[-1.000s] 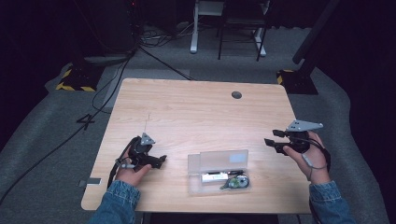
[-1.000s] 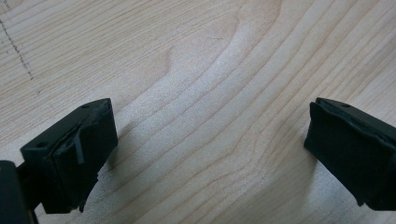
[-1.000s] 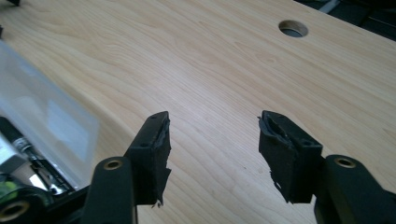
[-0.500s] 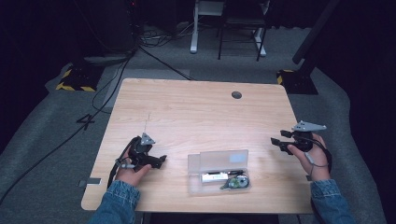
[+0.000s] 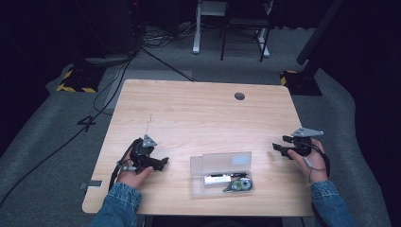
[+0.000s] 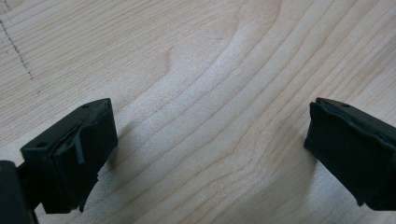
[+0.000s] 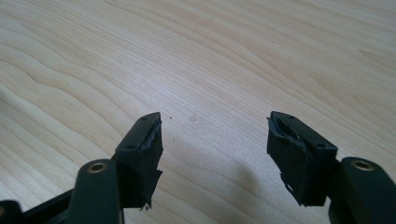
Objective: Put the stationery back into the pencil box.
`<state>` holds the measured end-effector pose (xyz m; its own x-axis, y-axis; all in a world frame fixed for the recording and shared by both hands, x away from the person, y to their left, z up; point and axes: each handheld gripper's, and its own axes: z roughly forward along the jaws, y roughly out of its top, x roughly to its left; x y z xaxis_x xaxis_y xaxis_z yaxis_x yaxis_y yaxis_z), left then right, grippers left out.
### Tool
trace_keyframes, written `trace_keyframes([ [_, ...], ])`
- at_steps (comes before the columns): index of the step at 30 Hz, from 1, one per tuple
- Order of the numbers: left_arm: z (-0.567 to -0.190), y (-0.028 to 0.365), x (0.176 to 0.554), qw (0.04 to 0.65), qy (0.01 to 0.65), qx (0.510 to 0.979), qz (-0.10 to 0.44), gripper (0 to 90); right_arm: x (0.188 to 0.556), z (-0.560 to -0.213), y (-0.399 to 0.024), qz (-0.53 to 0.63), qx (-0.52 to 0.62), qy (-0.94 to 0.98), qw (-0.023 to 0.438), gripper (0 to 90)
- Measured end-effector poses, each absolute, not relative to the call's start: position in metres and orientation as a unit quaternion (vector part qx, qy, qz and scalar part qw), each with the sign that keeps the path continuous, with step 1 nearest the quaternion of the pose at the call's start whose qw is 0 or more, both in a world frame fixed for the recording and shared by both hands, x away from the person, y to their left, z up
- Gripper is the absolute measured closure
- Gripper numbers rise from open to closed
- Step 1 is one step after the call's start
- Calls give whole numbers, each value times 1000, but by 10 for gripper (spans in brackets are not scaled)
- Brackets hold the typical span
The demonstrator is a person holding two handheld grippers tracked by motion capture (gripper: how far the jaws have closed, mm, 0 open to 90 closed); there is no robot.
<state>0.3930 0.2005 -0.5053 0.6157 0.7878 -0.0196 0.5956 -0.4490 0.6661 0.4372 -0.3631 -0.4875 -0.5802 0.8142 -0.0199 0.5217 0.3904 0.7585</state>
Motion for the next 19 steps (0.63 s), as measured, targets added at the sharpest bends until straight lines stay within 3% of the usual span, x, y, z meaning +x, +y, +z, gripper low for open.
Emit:
trace_keyframes([
  [6,-505,200,393,325,413,838,148,25,439,-497,-361,358,419,814,187,317],
  [13,-505,201,393,325,413,838,148,25,442,-504,-356,356,419,814,185,149],
  [19,-505,200,393,325,413,838,148,25,443,-505,-355,358,419,814,184,143],
])
